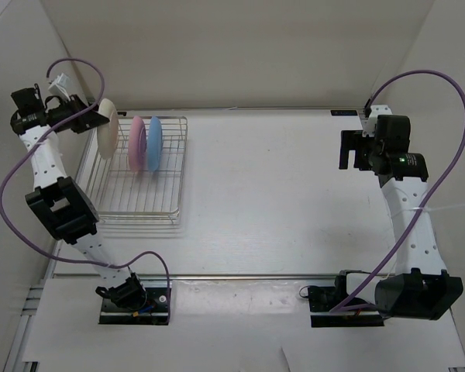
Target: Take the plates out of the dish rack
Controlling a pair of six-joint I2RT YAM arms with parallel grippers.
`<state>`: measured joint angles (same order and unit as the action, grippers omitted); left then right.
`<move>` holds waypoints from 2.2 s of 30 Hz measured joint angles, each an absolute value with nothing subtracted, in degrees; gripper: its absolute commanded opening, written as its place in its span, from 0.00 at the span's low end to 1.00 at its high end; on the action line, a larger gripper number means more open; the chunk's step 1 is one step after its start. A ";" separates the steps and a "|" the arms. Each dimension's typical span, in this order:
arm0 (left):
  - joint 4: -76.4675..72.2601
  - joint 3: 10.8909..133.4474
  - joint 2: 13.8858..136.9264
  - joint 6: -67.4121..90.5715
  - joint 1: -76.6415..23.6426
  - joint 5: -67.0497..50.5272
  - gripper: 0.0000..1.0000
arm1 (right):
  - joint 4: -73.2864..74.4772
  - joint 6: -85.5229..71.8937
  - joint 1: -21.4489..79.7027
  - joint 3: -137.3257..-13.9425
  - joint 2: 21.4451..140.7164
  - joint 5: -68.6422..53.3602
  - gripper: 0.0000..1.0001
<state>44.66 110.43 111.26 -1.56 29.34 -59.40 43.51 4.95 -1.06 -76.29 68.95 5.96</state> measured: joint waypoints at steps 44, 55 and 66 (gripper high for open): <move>55.11 70.63 70.06 -56.69 -70.83 37.06 0.11 | 64.62 14.70 12.78 -106.15 79.64 -21.34 1.00; 43.88 82.00 80.42 -62.63 -83.07 43.13 0.11 | 64.40 12.05 13.58 -111.61 81.76 -29.26 1.00; 36.71 82.61 84.12 -65.52 -83.96 43.22 0.11 | 64.03 12.16 13.58 -107.87 82.04 -34.74 0.77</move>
